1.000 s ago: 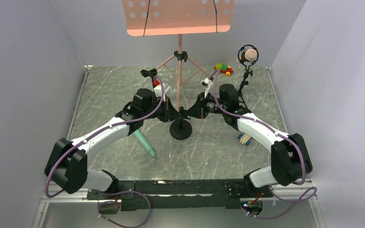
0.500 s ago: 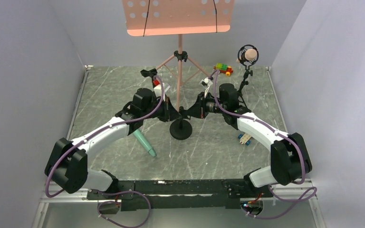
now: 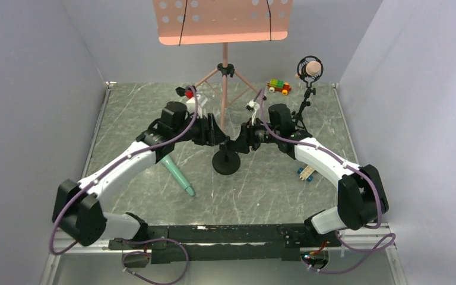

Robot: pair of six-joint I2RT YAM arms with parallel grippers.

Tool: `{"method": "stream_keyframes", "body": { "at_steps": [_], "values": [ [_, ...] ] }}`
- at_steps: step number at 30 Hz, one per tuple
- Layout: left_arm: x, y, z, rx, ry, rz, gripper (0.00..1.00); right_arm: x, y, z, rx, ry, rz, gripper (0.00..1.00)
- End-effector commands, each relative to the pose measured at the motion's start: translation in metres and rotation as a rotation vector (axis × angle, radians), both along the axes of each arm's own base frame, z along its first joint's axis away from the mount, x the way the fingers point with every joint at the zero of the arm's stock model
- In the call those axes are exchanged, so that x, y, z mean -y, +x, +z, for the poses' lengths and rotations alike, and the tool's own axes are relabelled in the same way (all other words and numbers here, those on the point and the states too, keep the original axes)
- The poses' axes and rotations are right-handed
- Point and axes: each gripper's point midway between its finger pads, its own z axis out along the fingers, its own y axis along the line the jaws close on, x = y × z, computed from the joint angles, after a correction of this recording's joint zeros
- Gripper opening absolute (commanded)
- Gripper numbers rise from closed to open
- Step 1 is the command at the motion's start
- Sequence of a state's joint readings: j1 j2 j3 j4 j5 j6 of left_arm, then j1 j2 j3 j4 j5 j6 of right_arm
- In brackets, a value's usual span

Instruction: Attach the microphones to the stand

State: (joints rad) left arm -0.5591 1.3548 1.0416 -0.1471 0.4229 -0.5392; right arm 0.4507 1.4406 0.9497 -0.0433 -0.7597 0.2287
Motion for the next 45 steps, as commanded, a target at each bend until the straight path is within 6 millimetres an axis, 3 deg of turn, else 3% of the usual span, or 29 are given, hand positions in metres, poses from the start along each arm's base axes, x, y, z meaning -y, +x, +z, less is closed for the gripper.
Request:
{"method": "stream_keyframes", "body": {
  "at_steps": [1,3,5,6,14,17,21,26,31,39,43,45],
  "values": [
    [-0.029,-0.008,0.08,0.223,-0.075,0.109,0.78,0.005,0.001,0.026,0.091,-0.032,-0.007,0.6],
    [-0.052,-0.014,0.089,0.275,-0.058,0.199,0.85,0.01,0.0,0.035,0.126,-0.039,-0.025,0.67],
    [-0.078,-0.021,0.079,0.258,-0.021,0.307,0.95,0.015,-0.001,0.042,0.164,-0.052,-0.034,0.73],
    [-0.09,-0.025,0.065,0.224,0.005,0.361,0.99,0.017,-0.001,0.046,0.182,-0.054,-0.042,0.75],
    [-0.161,-0.061,-0.078,-0.23,0.272,0.743,0.99,0.031,-0.01,0.052,0.263,-0.073,-0.067,0.83],
    [-0.18,-0.063,-0.101,-0.302,0.337,0.879,0.99,0.034,-0.011,0.05,0.257,-0.069,-0.073,0.84],
    [-0.202,-0.05,-0.117,-0.338,0.431,1.014,0.99,0.036,-0.01,0.048,0.244,-0.058,-0.078,0.84],
    [-0.212,-0.026,-0.144,-0.464,0.57,1.074,0.96,0.038,-0.011,0.05,0.237,-0.044,-0.086,0.84],
    [-0.196,0.0,-0.153,-0.52,0.599,1.047,0.86,0.042,-0.013,0.051,0.24,-0.031,-0.096,0.85],
    [-0.195,-0.001,-0.194,-0.623,0.631,1.047,0.71,0.048,-0.014,0.058,0.232,0.001,-0.112,0.86],
    [-0.199,0.002,-0.2,-0.616,0.637,1.053,0.52,0.05,-0.015,0.058,0.227,0.008,-0.113,0.85],
    [-0.201,0.005,-0.195,-0.592,0.635,1.055,0.34,0.05,-0.016,0.059,0.226,0.012,-0.112,0.85]
  ]
}}
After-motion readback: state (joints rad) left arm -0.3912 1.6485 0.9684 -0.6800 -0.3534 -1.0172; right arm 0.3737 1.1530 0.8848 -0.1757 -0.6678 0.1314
